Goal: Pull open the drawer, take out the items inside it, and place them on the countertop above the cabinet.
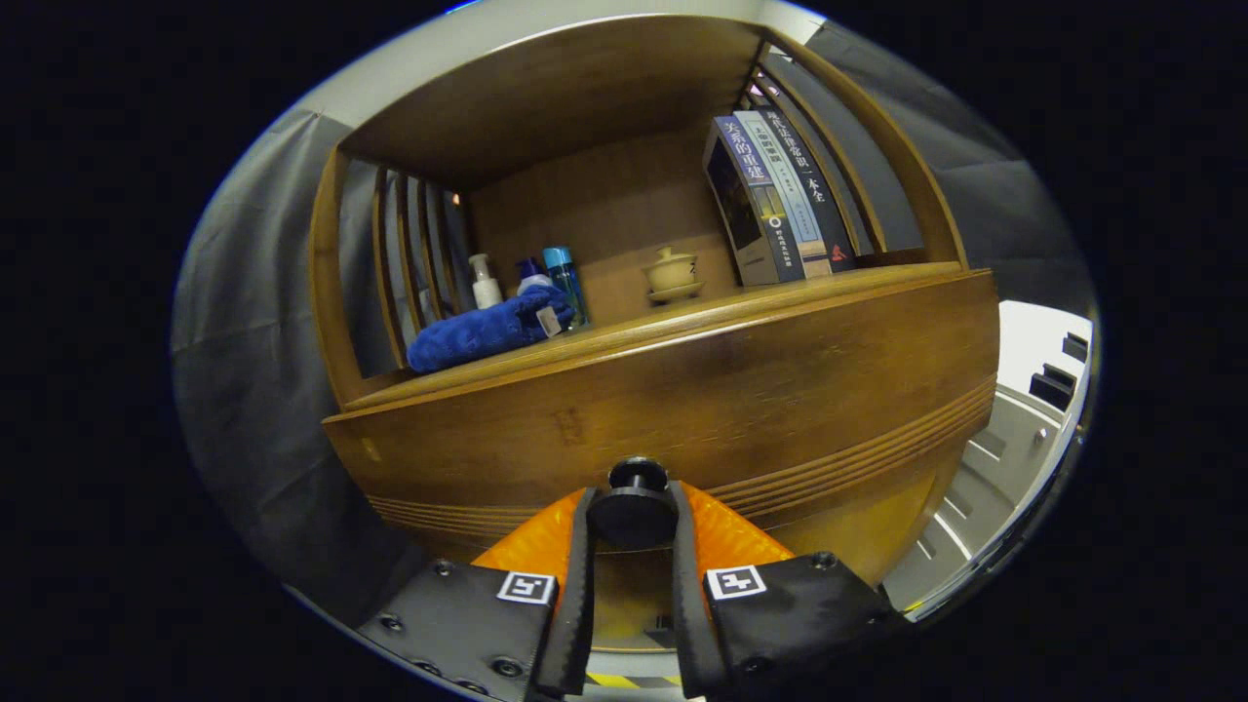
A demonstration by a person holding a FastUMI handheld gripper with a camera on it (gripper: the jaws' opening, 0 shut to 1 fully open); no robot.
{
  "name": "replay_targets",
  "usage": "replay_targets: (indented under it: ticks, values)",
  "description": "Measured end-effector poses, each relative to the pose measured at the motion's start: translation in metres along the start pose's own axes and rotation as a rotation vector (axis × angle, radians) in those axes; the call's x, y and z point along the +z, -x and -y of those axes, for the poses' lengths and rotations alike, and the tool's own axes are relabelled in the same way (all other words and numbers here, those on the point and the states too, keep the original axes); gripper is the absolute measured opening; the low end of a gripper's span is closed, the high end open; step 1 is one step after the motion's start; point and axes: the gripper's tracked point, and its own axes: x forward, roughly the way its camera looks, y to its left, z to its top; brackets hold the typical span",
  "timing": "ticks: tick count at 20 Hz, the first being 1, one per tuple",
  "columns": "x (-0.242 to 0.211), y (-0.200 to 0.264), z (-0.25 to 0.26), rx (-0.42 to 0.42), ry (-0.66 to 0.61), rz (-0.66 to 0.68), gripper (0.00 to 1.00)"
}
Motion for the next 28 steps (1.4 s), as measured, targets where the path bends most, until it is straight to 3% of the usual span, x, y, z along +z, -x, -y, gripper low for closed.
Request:
replay_targets:
  ticks: [9,15,28]
  values:
    - [-0.013,0.065,-0.008,-0.013,0.070,-0.023,0.43]
    - [-0.018,0.101,-0.011,0.001,0.182,-0.037,0.43]
    - [-0.040,0.152,-0.022,0.027,0.233,-0.101,0.43]
